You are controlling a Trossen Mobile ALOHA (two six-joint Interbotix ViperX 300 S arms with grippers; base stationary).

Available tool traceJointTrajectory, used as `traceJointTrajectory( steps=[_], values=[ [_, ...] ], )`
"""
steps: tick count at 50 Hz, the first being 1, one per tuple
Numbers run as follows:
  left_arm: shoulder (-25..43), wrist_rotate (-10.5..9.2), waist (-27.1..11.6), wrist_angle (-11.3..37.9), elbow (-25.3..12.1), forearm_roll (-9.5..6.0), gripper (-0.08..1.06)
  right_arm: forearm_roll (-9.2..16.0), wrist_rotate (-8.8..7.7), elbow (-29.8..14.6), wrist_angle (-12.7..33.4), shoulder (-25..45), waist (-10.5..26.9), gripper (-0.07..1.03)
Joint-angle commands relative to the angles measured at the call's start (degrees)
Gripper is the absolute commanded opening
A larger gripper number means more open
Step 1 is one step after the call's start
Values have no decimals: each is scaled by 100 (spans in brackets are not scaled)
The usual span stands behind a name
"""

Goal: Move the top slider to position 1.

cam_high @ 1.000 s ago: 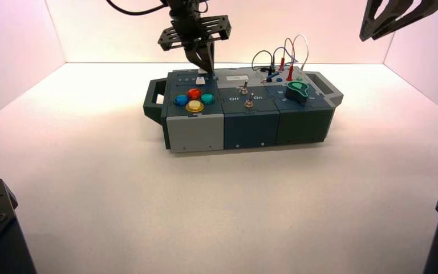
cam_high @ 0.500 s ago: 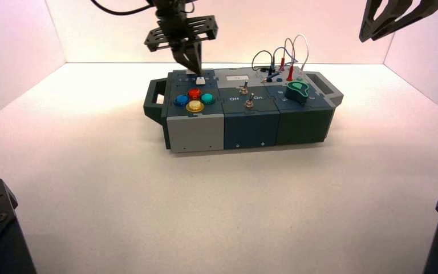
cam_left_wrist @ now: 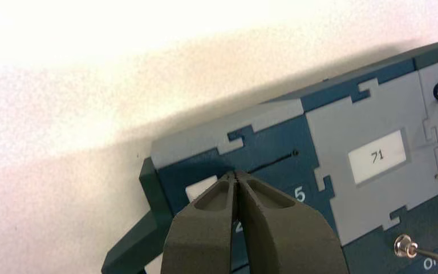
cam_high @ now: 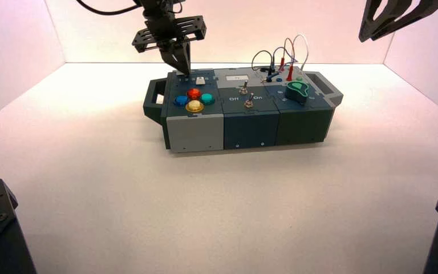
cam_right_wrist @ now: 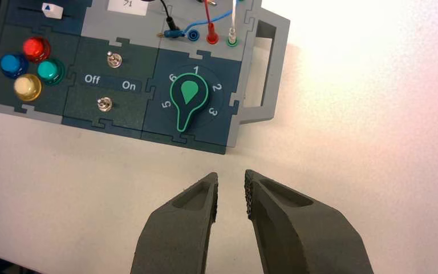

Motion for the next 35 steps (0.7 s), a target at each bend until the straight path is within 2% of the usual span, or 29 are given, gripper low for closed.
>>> traceJointTrajectory(
  steps=[1, 17, 35],
  values=[
    [-264, 26, 185, -26, 9, 26, -3, -9, -9, -149, -62, -9, 9, 28],
    [-466, 26, 18, 70, -53, -9, -3, -79, -18, -79, -62, -9, 0, 28],
    [-1222, -35, -264, 281, 88, -9, -3, -97, -44, -62, -123, -9, 9, 28]
  ],
)
